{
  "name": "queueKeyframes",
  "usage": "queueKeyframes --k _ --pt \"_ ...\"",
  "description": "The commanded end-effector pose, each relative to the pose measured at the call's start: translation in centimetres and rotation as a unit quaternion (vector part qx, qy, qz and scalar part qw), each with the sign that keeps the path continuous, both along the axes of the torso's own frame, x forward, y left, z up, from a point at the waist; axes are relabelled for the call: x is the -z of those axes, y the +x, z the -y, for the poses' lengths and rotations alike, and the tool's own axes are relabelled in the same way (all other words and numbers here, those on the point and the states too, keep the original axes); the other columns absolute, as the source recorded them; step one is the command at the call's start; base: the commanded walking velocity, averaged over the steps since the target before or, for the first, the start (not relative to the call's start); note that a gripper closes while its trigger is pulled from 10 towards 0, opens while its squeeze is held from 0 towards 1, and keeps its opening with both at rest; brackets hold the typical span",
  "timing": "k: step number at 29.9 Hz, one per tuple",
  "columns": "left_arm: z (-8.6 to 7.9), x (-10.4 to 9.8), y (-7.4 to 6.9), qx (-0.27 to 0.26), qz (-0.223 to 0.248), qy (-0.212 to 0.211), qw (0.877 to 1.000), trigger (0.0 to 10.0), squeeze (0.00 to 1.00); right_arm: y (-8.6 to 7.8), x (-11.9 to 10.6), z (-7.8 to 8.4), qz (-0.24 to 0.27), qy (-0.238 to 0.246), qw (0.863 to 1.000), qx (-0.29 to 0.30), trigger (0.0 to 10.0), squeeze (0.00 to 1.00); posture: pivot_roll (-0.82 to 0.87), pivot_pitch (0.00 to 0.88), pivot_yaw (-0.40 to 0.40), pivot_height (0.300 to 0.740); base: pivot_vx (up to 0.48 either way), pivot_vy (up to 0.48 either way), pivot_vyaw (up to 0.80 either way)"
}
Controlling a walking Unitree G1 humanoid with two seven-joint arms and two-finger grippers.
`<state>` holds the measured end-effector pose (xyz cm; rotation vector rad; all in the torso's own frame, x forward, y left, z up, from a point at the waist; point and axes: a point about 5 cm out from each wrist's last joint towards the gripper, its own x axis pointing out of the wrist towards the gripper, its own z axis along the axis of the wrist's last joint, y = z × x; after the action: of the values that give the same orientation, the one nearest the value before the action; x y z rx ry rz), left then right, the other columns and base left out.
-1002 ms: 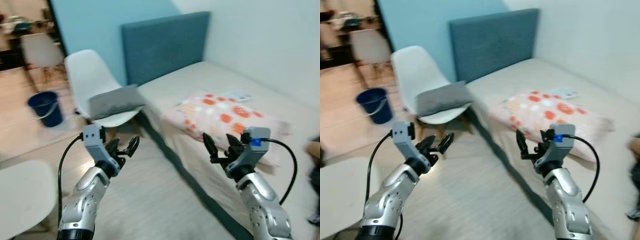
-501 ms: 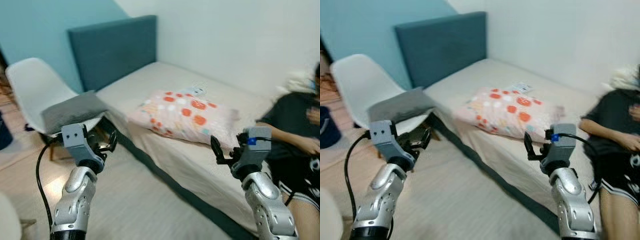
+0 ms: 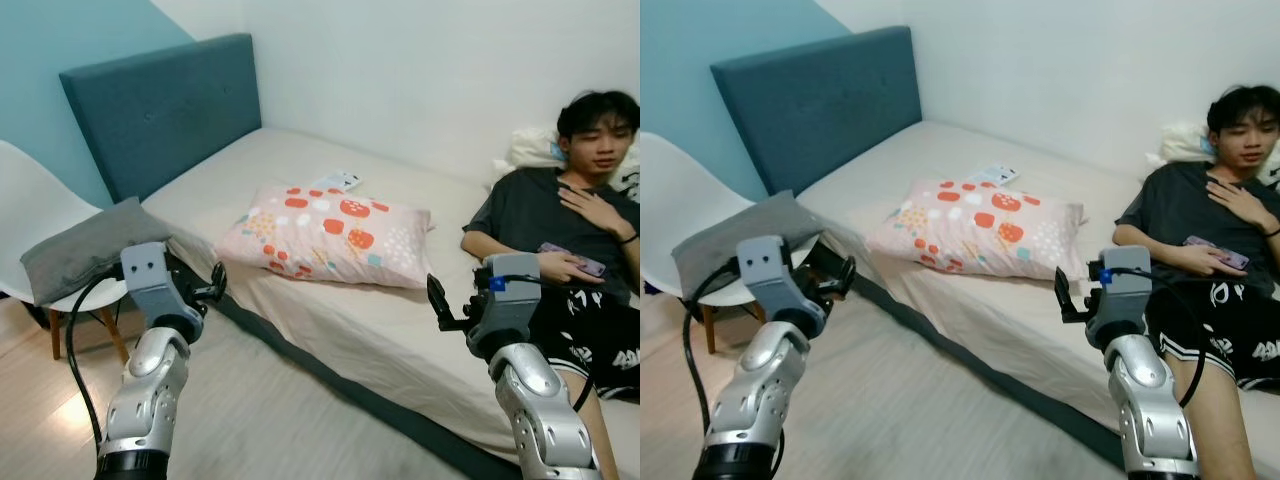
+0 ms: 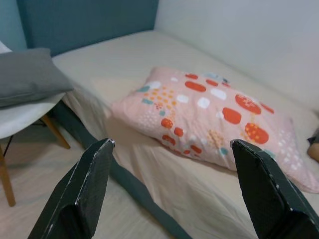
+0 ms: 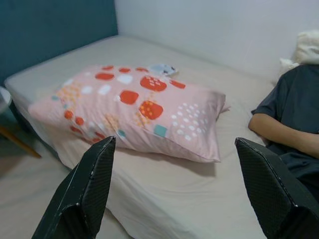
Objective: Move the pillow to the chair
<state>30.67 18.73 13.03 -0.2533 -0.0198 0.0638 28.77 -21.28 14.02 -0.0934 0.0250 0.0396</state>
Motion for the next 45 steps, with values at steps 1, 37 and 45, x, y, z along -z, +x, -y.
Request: queueKeyframes --k 1,37,45 --pt "0.1 0.41 0.08 -0.002 -0.01 0.003 1.0 10.0 0.0 0.04 -0.18 -0.27 0.009 -0.017 1.0 -0.006 10.0 0.0 -0.11 0.015 0.024 0.74 0.424 0.0 0.0" --pt "0.2 0.42 0.44 0.003 -0.014 0.001 1.0 10.0 0.0 0.26 0.19 -0.35 -0.003 0.003 1.0 -0.019 10.0 0.0 -0.11 0.018 0.026 0.74 0.419 0.0 -0.04" --pt "-0.07 0.42 0.43 0.001 -0.008 -0.03 1.0 10.0 0.0 0.46 0.74 -0.52 -0.042 0.026 0.998 -0.034 10.0 0.0 -0.11 0.018 0.026 0.74 0.073 0.0 0.0"
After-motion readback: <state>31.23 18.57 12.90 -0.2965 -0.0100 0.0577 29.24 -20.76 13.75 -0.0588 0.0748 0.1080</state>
